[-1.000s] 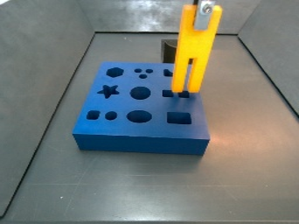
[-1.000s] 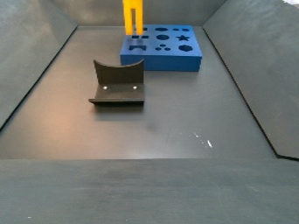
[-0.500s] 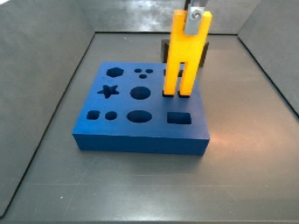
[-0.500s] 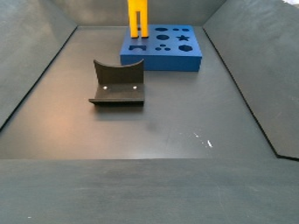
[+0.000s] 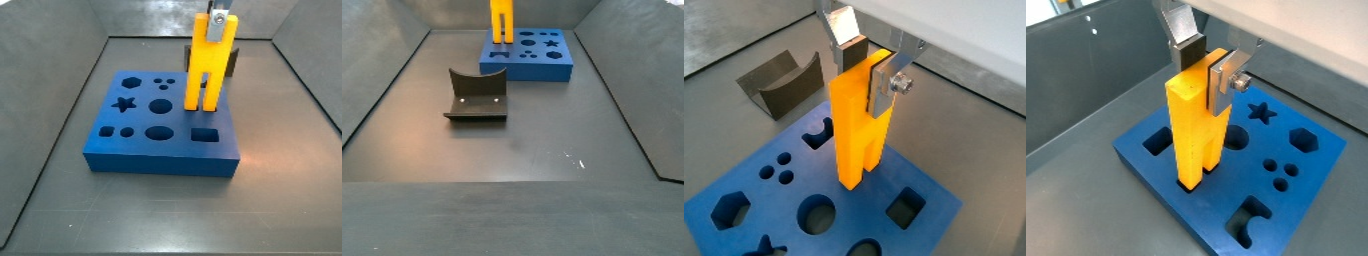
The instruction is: Insert the double-square object.
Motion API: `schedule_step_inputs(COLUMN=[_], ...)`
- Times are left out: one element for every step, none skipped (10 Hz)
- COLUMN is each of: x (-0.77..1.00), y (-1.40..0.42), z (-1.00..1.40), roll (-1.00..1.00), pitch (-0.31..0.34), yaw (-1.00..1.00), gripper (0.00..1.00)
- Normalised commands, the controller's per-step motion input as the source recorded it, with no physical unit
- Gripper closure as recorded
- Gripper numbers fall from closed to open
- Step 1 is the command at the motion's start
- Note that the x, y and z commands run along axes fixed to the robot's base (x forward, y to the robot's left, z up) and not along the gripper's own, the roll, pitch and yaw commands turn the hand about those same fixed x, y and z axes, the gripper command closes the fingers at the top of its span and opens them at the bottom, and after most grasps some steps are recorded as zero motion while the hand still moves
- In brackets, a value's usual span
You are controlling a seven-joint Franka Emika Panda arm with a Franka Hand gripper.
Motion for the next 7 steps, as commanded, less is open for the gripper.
schedule_step_inputs(x=[0.0,0.0,0.01,0.02,0.04,0.05,0.0], y=[0.15,0.0,-0.08,-0.15,-0.16,-0.04,0.0], z=[-0.05,-0.16,-0.18,-0.13,-0.12,-0.21,-0.35], roll=[-0.03,-0.04,-0.06,-0.06,-0.06,-0.01,0.0], pitch=[-0.043,-0.067,-0.066,-0.044,-0.033,-0.043,-0.061], yaw=[-0.11,-0.07,0.0,0.0,0.0,0.0,0.0], gripper=[1.0,1.0,1.0,1.0,1.0,1.0,1.0])
